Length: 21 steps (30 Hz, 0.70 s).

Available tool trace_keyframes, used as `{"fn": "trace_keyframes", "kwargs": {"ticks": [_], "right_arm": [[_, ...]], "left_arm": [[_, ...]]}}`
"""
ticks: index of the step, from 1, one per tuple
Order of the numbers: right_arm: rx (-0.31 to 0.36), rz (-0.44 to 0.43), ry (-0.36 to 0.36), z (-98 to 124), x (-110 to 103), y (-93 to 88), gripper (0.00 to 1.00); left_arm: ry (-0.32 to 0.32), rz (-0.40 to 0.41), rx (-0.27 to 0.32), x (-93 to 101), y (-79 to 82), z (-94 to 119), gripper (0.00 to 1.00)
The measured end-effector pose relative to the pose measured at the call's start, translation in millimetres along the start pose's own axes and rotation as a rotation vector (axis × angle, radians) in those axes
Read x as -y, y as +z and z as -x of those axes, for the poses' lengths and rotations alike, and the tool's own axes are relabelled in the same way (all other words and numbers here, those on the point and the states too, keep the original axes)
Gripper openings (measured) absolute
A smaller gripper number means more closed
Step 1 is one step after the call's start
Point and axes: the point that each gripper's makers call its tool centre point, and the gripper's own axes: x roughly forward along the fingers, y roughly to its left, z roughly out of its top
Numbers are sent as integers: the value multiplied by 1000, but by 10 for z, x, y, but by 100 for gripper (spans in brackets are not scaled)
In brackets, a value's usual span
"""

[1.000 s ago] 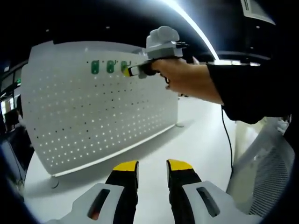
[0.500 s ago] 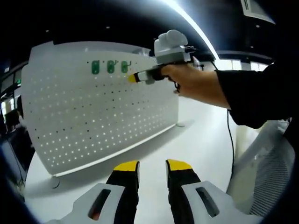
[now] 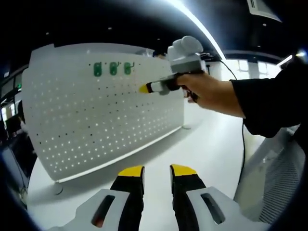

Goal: Insert the hook assembly into the mounting plate slot until the hook locks in place.

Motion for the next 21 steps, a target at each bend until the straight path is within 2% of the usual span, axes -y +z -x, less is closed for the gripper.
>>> {"fn": "trace_keyframes", "kwargs": {"ticks": [21], "right_arm": [[-92, -21, 75, 375, -255, -523, 29]], "left_arm": [[11, -10, -2, -11, 0, 1, 20]]}}
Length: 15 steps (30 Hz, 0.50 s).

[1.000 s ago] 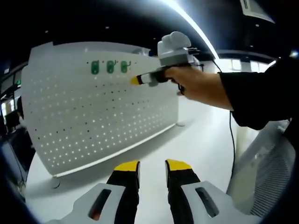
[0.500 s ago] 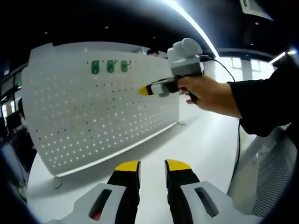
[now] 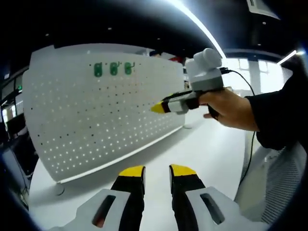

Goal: Insert the hook assembly into the mounting plate slot until the hook locks in place.

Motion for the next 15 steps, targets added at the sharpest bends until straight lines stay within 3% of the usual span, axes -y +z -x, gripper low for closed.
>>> {"fn": "trace_keyframes", "kwargs": {"ticks": [15], "right_arm": [[-11, -21, 13, 236, -10, -148, 29]], "left_arm": [[14, -11, -13, -16, -38, 8, 19]]}}
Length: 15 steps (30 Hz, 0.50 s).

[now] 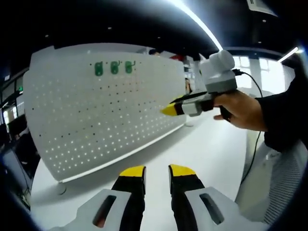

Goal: Insert the hook assembly into the mounting plate slot until the hook locks in place.

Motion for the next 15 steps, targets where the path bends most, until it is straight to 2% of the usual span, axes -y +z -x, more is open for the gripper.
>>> {"fn": "trace_keyframes", "kwargs": {"ticks": [15], "right_arm": [[-27, 8, 44, 189, -113, -148, 29]], "left_arm": [[19, -7, -13, -35, -37, 7, 19]]}}
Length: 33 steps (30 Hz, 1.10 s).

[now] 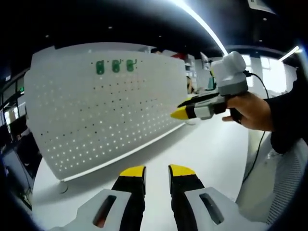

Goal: Insert the hook assembly into the mounting plate slot until the hook locks in place.

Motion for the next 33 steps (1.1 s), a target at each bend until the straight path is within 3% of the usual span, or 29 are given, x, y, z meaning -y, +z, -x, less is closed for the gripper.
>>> {"fn": "trace_keyframes", "kwargs": {"ticks": [24, 33], "right_arm": [[13, -8, 91, 340, -178, -38, 30], [1, -6, 118, 342, -244, -94, 30]], "left_arm": [[41, -26, -46, -120, -90, -57, 18], [27, -89, -80, -196, -82, -261, 18]]}}
